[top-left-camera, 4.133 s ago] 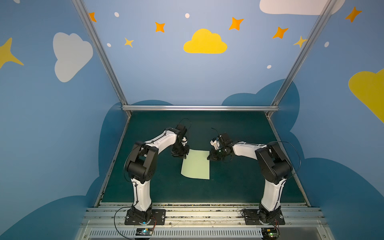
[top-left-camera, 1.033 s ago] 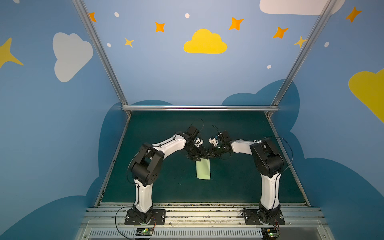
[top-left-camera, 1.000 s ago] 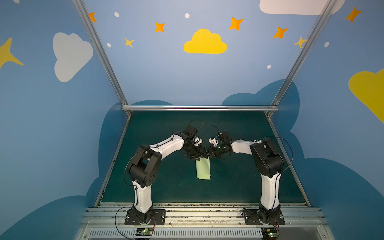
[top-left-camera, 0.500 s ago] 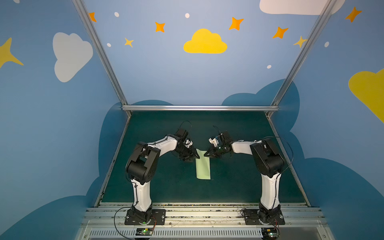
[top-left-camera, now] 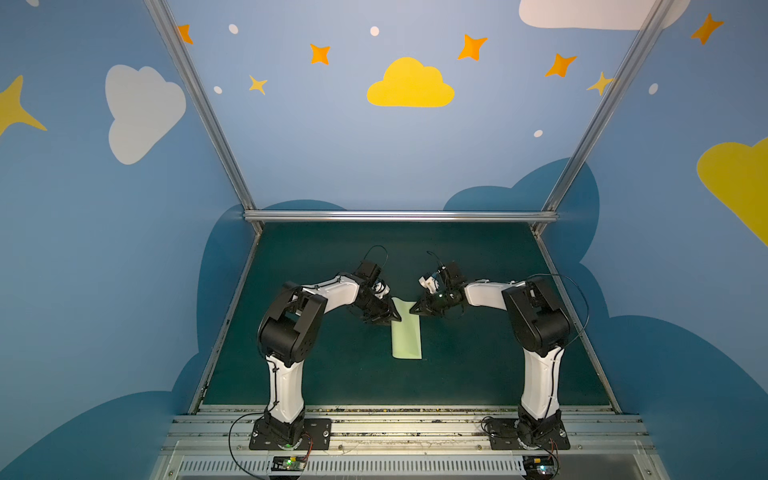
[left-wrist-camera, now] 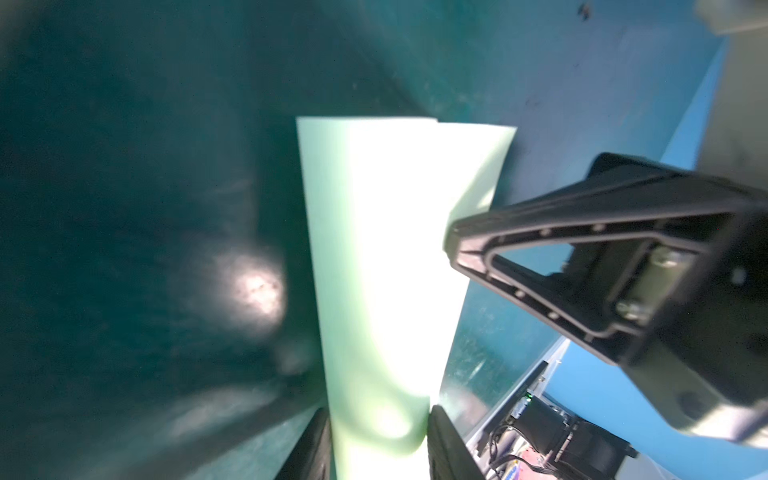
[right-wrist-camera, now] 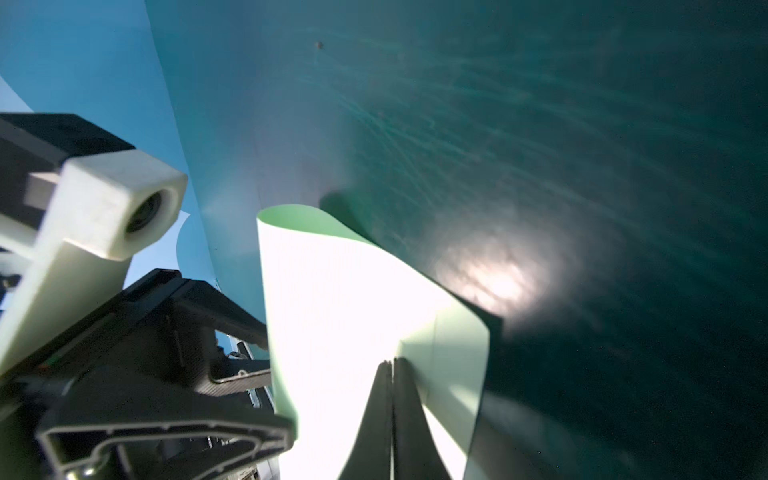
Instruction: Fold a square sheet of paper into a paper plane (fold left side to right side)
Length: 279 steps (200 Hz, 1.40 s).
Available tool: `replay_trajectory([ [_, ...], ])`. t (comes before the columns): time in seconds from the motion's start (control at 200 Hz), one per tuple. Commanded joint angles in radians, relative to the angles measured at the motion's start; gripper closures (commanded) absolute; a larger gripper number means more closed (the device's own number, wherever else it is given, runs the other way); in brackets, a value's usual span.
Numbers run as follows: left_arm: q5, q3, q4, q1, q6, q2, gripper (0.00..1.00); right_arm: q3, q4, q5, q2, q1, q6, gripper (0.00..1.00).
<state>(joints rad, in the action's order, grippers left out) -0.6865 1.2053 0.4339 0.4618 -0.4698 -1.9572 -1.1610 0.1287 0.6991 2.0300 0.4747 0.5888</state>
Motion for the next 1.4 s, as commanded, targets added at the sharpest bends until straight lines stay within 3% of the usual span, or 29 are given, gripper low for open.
replay_trajectory([
  [0.0, 0.043, -0.010, 0.003, 0.010, -0.006, -0.008, 0.60, 0.007, 0.060, -0.014, -0.094, -0.017, -0.001, 1.00],
  [0.29, 0.089, 0.000, 0.026, 0.027, -0.009, 0.009, 0.58, 0.172, 0.041, -0.080, -0.225, -0.058, 0.023, 1.00],
  [1.392, 0.162, 0.059, 0.064, 0.065, -0.040, -0.012, 0.56, 0.262, -0.058, -0.067, -0.098, 0.001, 0.042, 1.00],
])
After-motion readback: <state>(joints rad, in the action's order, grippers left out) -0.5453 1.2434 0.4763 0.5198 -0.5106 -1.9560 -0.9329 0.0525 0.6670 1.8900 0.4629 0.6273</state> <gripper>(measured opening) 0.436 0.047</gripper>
